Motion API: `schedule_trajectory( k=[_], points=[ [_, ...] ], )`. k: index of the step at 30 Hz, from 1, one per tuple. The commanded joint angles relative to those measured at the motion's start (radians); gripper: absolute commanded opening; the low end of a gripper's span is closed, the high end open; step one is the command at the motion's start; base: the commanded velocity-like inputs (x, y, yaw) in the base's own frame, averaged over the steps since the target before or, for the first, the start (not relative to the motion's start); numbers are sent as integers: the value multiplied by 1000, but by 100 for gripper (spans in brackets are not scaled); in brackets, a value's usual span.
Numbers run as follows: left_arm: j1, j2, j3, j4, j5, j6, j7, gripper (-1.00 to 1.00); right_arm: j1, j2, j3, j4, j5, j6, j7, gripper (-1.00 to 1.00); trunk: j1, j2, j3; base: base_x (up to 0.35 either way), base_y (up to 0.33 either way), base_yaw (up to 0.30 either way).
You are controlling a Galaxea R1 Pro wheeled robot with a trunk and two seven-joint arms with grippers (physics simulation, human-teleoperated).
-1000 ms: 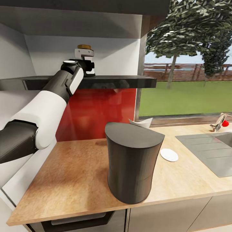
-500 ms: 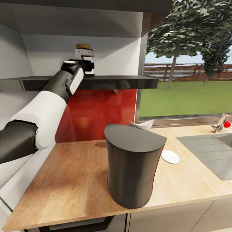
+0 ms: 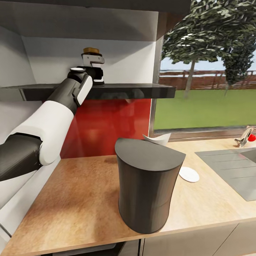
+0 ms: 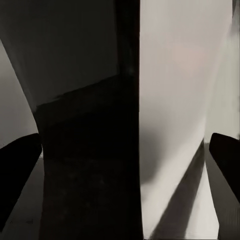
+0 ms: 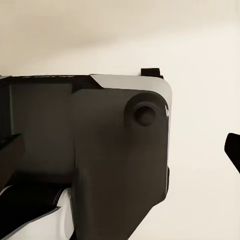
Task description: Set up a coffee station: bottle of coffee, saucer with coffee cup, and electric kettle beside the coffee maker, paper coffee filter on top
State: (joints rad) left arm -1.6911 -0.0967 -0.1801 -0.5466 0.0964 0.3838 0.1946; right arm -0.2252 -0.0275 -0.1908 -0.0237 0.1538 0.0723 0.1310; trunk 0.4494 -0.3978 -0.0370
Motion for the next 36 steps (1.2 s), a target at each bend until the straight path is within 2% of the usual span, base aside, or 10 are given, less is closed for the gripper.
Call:
schedule_trajectory(
  k=[1,27,30,36],
  points=[
    [-1,1,-7,-1,9,5,8,-100,0,0,-9,-2,10,6,4,100,1,-2,-2,0,0,0],
    [-1,0,-5,-4,11,8,9,-100,0,0,-9,-2,10,6,4,100,1,-2,-2,0,0,0],
    [-1,0,-6,-24,11,60,8,-100,0,0,-9,-2,10,6,4,100,1,-2,-2,-50,0,0],
    [-1,2,-7,-104,10,118,8,-100,0,1,-9,-3,10,6,4,100,1,-2,-2,-149,0,0]
  ],
)
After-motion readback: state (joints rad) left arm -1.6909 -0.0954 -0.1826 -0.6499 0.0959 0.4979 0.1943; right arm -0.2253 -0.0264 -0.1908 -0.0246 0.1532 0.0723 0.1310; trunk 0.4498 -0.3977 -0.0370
